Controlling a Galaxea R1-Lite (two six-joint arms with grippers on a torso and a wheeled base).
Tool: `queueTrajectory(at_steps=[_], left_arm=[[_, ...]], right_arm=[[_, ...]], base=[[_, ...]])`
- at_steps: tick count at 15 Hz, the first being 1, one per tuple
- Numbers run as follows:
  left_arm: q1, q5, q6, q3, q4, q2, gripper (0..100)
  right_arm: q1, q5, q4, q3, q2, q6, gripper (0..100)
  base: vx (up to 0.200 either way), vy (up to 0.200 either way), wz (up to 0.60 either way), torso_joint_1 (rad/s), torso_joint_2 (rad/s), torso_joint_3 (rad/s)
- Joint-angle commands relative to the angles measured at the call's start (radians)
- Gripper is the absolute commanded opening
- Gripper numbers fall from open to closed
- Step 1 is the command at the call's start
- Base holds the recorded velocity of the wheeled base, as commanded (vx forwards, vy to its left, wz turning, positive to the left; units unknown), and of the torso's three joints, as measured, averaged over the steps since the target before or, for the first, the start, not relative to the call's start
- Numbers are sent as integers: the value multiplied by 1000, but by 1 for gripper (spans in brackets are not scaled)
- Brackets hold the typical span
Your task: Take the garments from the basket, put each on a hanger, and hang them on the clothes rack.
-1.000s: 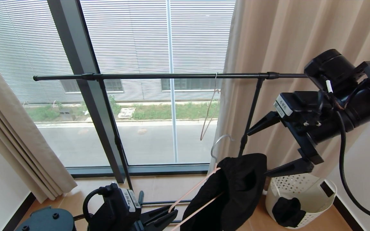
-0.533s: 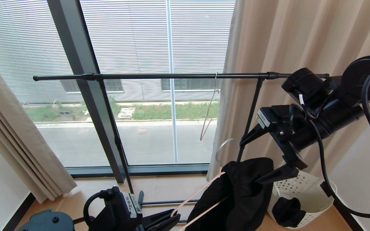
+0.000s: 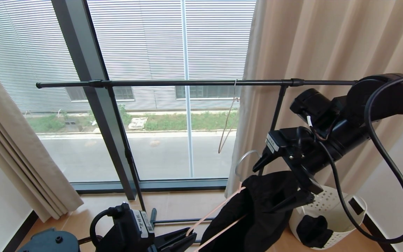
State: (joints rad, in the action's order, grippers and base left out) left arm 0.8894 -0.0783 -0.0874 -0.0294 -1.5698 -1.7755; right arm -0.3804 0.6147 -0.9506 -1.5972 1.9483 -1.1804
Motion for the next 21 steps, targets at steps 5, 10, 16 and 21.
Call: queueTrajectory(at_steps=[5,10,16,21], left_arm=[[0,-6,0,0,-1,-1,0],[2,-8,0,0,-1,-1,0],[0,-8,0,-3,-1,-1,0],[-12,-11,2,-3,-1,-8,0]], right_arm=[[-17,11,10,-4,41,1,100],[-17,25,35,-17,61,10,100],[-28,25,36,-17,60,44,0],[-28,25,35,-10,49,44,0]], base=[[0,0,0,0,0,0],[0,0,0,0,0,0],[0,0,0,0,0,0],[0,0,0,0,0,0]])
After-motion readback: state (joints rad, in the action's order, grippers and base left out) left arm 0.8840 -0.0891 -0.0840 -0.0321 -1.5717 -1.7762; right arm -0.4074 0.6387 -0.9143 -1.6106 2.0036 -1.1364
